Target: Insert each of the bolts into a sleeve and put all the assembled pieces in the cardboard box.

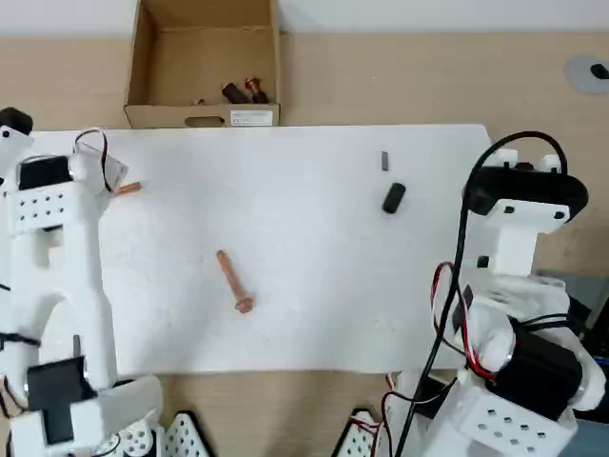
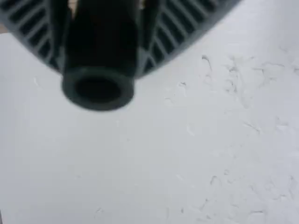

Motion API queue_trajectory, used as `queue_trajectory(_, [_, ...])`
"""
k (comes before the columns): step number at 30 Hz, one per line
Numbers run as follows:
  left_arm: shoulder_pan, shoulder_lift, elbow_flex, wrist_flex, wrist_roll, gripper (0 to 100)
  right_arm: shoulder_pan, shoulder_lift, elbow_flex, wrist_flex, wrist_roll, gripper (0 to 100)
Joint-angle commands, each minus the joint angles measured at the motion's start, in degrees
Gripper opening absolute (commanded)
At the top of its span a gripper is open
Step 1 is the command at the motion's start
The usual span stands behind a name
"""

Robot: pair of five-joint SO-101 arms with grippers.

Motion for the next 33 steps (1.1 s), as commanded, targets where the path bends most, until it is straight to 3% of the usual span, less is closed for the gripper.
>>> queue_trajectory(1, [-0.4,3.6,-6.8,0.4,4.2,1,0.7,-0.8,0.1,-0.7,-0.6,1.0])
queue_trajectory(17, [-2.7,20.3,-18.8,0.5,9.7,1,0.7,-0.9,14.3,-9.2,-0.6,1.0])
queue_trajectory(23, [-3.3,25.1,-23.0,6.0,12.0,18,0.4,-0.9,15.0,-12.4,-0.6,1.0])
queue_trajectory(33, [-5.4,31.7,-31.6,8.4,13.9,19,-1.0,-0.6,15.2,-16.5,-0.1,1.1])
